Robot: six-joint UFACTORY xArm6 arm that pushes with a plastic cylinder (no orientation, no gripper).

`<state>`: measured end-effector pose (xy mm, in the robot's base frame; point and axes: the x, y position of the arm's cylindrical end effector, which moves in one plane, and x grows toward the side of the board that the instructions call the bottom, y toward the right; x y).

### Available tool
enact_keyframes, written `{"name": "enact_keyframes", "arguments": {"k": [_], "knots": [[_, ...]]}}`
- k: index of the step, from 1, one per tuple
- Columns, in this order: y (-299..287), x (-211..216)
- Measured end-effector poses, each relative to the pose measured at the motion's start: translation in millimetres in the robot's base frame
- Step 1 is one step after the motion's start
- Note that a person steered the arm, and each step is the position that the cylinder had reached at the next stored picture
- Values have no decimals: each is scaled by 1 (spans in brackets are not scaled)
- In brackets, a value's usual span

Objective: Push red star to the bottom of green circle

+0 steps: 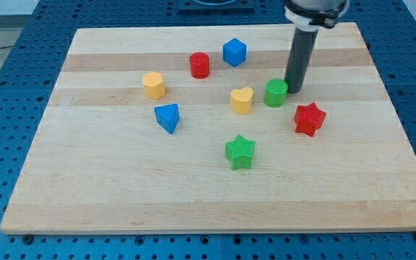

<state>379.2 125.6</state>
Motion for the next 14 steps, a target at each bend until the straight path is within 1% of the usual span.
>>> {"name": "enact_keyframes", "arguments": {"k": [4, 5, 6, 7, 8, 10, 11, 12, 13, 14], "knots": [[-13, 8], [25, 9], [69, 25], [88, 58], [72, 74], [19, 74], [17, 90], [15, 115], [4, 118], [4, 107]]}}
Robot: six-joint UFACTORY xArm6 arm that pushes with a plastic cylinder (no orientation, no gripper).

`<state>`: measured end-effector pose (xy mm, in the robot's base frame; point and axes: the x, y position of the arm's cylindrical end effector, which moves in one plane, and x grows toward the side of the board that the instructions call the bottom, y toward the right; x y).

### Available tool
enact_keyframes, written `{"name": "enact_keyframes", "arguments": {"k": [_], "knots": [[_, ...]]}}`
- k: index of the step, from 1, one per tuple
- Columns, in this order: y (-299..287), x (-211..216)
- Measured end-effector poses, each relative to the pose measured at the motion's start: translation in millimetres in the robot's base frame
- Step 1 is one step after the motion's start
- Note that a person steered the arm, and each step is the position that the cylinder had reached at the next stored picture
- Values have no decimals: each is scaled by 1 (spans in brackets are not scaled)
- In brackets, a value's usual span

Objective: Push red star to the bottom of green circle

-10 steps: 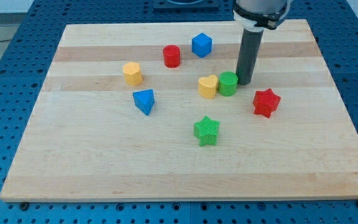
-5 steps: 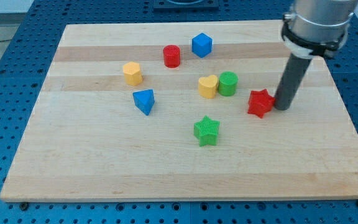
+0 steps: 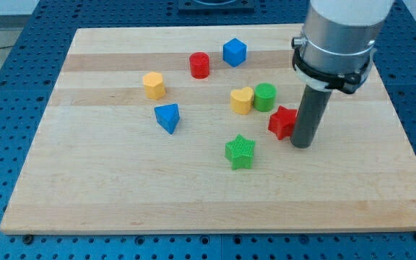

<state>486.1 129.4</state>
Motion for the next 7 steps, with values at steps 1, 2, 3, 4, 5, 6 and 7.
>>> {"name": "enact_keyframes", "arguments": {"k": [1, 2, 3, 4, 5, 6, 7], "knots": [[-3, -7], [-7, -9], [-17, -12], [-24, -14], [-28, -14], [-41, -14], [-51, -13]]}}
